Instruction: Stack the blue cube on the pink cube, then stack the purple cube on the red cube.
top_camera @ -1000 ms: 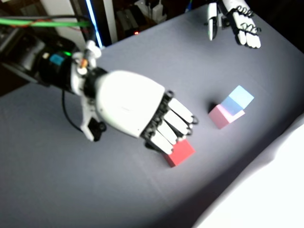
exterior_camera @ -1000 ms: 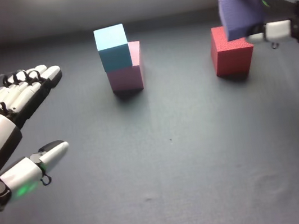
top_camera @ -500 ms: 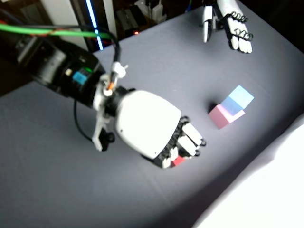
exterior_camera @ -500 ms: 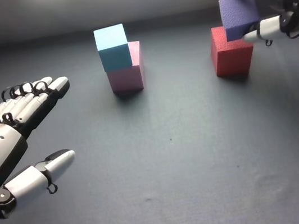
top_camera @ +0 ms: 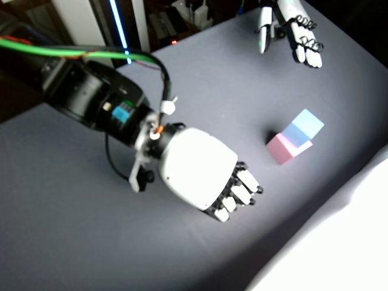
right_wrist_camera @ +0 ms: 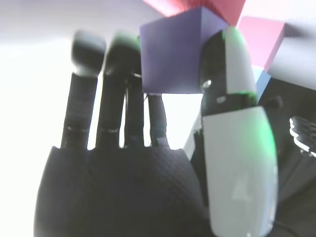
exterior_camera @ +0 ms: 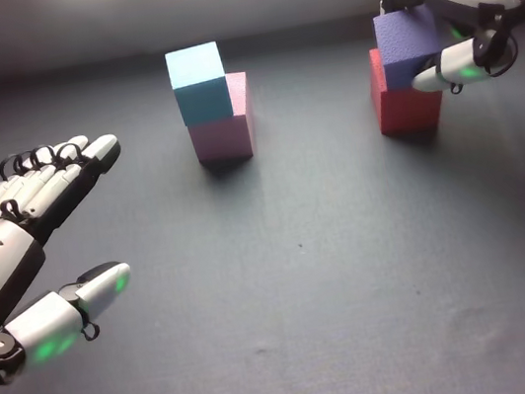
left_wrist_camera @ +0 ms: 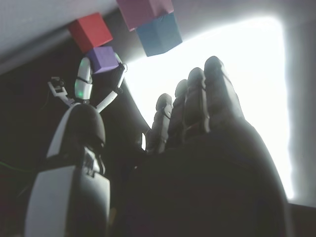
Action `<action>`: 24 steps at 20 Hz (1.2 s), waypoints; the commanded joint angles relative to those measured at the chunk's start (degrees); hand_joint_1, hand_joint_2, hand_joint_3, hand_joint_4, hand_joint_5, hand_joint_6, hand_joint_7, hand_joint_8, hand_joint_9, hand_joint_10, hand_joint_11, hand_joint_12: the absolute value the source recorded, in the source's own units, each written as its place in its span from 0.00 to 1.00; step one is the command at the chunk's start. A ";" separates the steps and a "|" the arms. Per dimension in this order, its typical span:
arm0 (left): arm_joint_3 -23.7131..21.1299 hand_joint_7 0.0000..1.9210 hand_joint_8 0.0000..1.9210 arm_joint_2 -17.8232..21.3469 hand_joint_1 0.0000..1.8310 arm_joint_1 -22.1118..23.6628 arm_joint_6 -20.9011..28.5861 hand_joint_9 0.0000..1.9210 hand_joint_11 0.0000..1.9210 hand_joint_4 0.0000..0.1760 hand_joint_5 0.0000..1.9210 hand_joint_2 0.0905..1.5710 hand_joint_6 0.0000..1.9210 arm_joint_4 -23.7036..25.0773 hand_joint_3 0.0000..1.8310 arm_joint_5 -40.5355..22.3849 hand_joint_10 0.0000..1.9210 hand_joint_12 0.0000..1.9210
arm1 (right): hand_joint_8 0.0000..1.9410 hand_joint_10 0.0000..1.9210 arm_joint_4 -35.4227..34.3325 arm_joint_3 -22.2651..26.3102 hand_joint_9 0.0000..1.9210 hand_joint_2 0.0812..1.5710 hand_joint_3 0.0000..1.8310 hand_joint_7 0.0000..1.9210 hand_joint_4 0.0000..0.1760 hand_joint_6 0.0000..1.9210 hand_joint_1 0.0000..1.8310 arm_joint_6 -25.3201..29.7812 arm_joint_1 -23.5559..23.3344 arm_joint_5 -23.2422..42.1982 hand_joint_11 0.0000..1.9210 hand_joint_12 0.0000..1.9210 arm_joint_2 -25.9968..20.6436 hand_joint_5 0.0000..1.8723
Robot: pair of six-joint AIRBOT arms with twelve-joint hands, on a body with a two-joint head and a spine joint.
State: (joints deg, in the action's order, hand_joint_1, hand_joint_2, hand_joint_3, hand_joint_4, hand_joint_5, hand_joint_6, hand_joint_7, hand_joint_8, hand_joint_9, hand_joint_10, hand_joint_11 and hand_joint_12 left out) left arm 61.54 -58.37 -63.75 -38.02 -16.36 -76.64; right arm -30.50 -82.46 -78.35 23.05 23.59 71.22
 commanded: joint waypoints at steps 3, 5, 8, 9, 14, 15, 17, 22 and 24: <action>0.20 0.00 0.00 -0.02 0.28 0.03 0.41 0.00 0.00 0.67 0.01 0.85 0.00 -0.23 0.00 -7.41 0.00 0.00 | 0.47 0.73 0.31 -0.45 0.28 0.79 0.00 0.23 0.00 0.24 0.59 -0.23 -0.70 5.32 0.29 0.97 -0.15 0.20; 0.16 0.00 0.00 -0.01 0.29 -0.01 0.42 0.00 0.00 0.66 0.01 0.85 0.00 -0.30 0.00 -7.48 0.00 0.00 | 0.25 0.65 0.20 -0.29 0.13 0.80 0.00 0.15 0.00 0.15 0.51 -0.23 -0.70 5.29 0.12 0.94 -0.16 0.14; 0.13 0.00 0.00 0.00 0.30 -0.14 0.42 0.00 0.00 0.73 0.01 0.85 0.00 -0.74 0.00 -7.76 0.00 0.00 | 0.21 0.58 0.04 0.04 0.05 0.80 0.00 0.12 0.00 0.06 0.48 -0.23 -0.70 5.32 0.01 0.92 -0.21 0.14; 0.09 0.00 0.00 0.00 0.30 -0.20 0.42 0.00 0.00 0.78 0.01 0.85 0.00 -0.85 0.00 -7.86 0.00 0.00 | 0.15 0.52 0.04 0.13 0.04 0.80 0.00 0.12 0.00 0.04 0.49 -0.23 -0.70 5.34 0.00 0.88 -0.23 0.14; -0.21 0.00 0.00 0.15 0.32 -0.73 0.42 0.00 0.00 0.70 0.02 0.85 0.00 -1.44 0.00 -8.56 0.00 0.00 | 0.07 0.40 -0.07 1.28 0.01 0.80 0.00 0.10 0.00 0.01 0.52 -0.23 -0.70 6.14 0.00 0.76 -1.14 0.12; -0.28 0.00 0.00 0.20 0.31 -0.82 0.42 0.00 0.00 0.70 0.02 0.85 0.00 -1.55 0.00 -8.68 0.00 0.00 | 0.04 0.38 -0.07 1.75 0.01 0.79 0.00 0.10 0.00 0.00 0.52 -0.23 -0.70 6.52 0.00 0.74 -1.61 0.11; -0.36 0.00 0.00 0.25 0.31 -0.92 0.42 0.00 0.00 0.83 0.02 0.84 0.00 -1.65 0.00 -8.76 0.00 0.00 | 0.00 0.19 -0.06 2.81 0.00 0.78 0.00 0.04 0.19 0.00 0.52 -0.24 -0.63 7.60 0.00 0.50 -2.66 0.02; -0.62 0.00 0.00 0.35 0.33 -1.20 0.42 0.00 0.00 0.87 0.03 0.83 0.00 -2.01 0.00 -9.11 0.00 0.00 | 0.00 0.00 0.72 6.68 0.00 0.74 0.00 0.00 0.73 0.00 0.42 -0.26 0.36 11.44 0.00 0.00 -5.76 0.00; -0.80 0.00 0.00 0.52 0.33 -1.42 0.41 0.00 0.00 0.89 0.03 0.83 0.00 -2.20 0.00 -9.34 0.00 0.00 | 0.00 0.00 2.01 9.72 0.00 0.71 0.00 0.00 0.76 0.00 0.39 -0.26 1.18 14.52 0.00 0.00 -7.95 0.00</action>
State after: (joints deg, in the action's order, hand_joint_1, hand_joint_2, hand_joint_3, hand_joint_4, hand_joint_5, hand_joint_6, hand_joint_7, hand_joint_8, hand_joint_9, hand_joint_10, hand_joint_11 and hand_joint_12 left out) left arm 60.64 -58.35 -65.21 -37.80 -18.94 -78.59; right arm -29.71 -72.34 -78.52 24.80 30.20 63.61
